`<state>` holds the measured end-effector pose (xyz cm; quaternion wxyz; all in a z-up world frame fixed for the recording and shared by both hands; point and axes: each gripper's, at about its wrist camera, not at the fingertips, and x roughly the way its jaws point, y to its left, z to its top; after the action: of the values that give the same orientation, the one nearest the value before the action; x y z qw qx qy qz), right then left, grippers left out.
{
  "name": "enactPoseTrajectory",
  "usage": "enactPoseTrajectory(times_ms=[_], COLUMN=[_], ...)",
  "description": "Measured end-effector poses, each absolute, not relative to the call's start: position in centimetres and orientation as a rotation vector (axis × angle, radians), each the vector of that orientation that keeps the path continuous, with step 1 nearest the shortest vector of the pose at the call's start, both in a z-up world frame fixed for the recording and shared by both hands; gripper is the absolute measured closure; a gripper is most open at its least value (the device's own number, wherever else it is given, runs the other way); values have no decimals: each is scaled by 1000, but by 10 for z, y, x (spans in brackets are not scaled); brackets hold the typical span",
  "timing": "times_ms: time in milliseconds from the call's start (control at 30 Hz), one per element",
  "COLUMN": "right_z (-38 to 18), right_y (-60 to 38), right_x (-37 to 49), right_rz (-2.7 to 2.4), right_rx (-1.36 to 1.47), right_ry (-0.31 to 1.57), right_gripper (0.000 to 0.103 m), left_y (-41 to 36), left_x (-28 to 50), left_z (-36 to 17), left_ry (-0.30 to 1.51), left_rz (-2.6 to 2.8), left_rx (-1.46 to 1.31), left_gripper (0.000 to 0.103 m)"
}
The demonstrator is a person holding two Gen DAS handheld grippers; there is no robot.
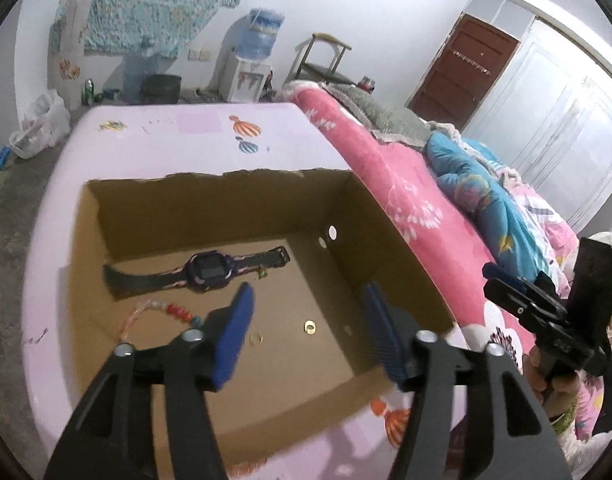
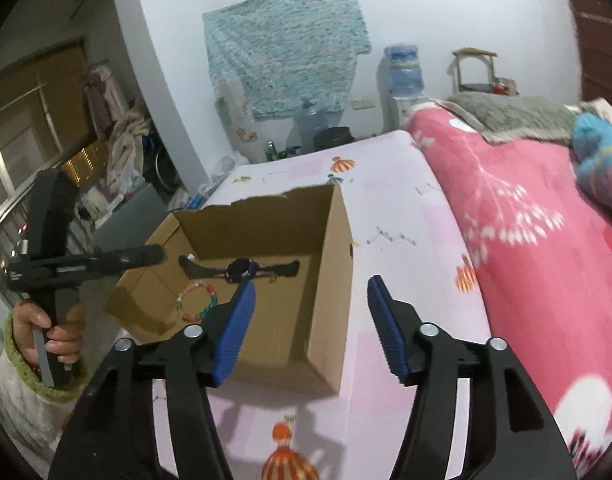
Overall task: Organize jewelry
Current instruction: 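Move both grippers back out of the box over the table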
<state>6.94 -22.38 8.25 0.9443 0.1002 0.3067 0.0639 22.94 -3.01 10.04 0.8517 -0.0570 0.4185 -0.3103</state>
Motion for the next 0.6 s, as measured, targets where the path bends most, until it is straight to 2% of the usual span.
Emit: enactPoseTrajectory(times_ms=[200,367,600], right_z=[55,30,-7], right_y=[-219,-213,-194], right_x=[38,26,26], right_rz=[54,48,-27], right_rx=[204,247,225], right_ry=[676,746,877], right_gripper=[42,41,37], left_y=[-11,5,20], left_x=[177,146,124], left_z=[99,83,46], left_ry=[870,897,968], left_rz=[-629,-576,-500], left_rx=[-57,-5,14], left_gripper=[22,15,15])
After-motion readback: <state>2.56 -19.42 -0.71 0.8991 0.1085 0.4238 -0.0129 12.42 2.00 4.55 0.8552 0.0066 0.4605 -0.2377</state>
